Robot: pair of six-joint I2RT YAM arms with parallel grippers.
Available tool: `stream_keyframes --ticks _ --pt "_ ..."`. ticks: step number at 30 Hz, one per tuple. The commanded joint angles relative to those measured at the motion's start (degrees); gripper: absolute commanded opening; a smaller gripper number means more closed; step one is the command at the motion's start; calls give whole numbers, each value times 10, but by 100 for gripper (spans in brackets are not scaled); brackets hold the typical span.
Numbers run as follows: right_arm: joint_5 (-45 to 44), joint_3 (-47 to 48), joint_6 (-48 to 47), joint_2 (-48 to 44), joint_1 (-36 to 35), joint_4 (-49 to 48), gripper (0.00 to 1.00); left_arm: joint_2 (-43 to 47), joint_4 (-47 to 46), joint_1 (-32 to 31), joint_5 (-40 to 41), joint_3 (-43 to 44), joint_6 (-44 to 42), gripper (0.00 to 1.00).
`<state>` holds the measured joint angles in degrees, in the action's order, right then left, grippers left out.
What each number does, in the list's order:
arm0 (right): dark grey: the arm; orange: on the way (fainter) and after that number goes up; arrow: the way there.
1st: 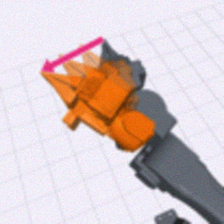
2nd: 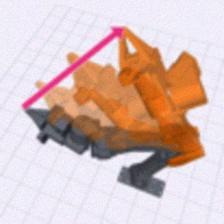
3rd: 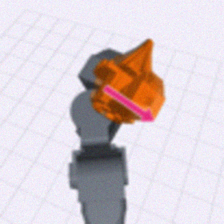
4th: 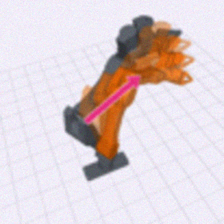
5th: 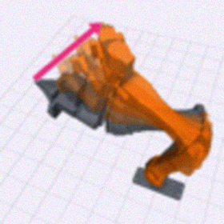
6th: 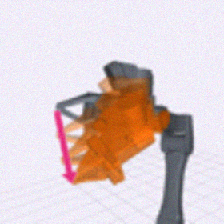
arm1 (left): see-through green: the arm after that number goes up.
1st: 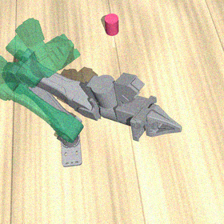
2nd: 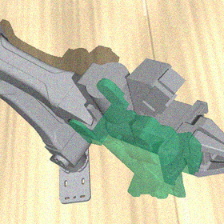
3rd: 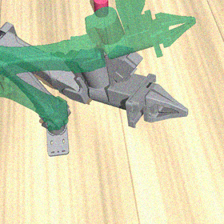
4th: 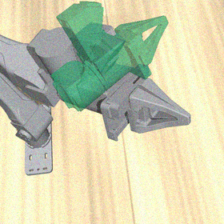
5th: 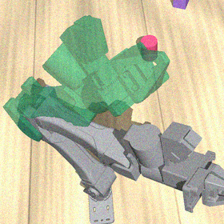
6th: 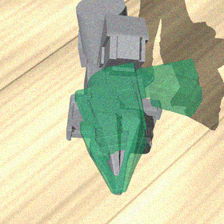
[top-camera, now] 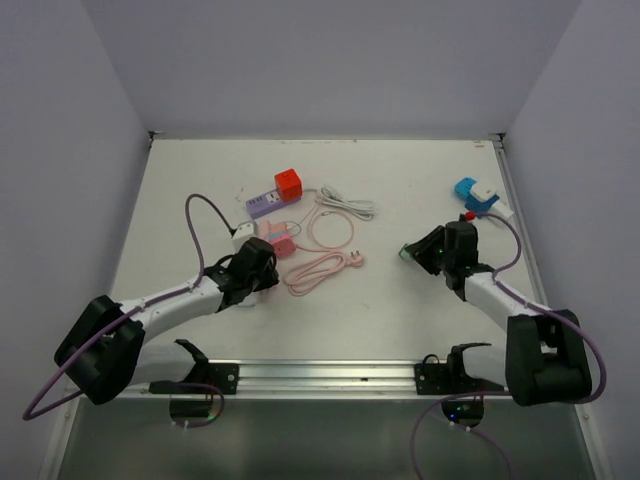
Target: Pull the plug off the socket
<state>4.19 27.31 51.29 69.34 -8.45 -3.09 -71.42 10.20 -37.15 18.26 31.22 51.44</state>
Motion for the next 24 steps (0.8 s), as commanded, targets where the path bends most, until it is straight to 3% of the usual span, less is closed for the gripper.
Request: stream_keyframes --ticks 1,4,7,12,18,24 --pt "34 -10 -22 36 46 -90 2 -10 4 2 -6 4 -7 1" --pt "60 -16 -22 72 67 -110 14 -14 4 1 -9 7 -10 8" --pt "71 -29 -16 80 79 -118 30 -14 9 1 -9 8 -10 26" --pt "57 -40 -29 53 83 -91 55 -14 11 1 -10 10 -11 32" --pt "43 -42 -46 24 101 -50 67 -24 19 2 -10 21 -12 39" --pt "27 -26 -65 -12 104 12 85 -29 30 2 -11 34 -8 55"
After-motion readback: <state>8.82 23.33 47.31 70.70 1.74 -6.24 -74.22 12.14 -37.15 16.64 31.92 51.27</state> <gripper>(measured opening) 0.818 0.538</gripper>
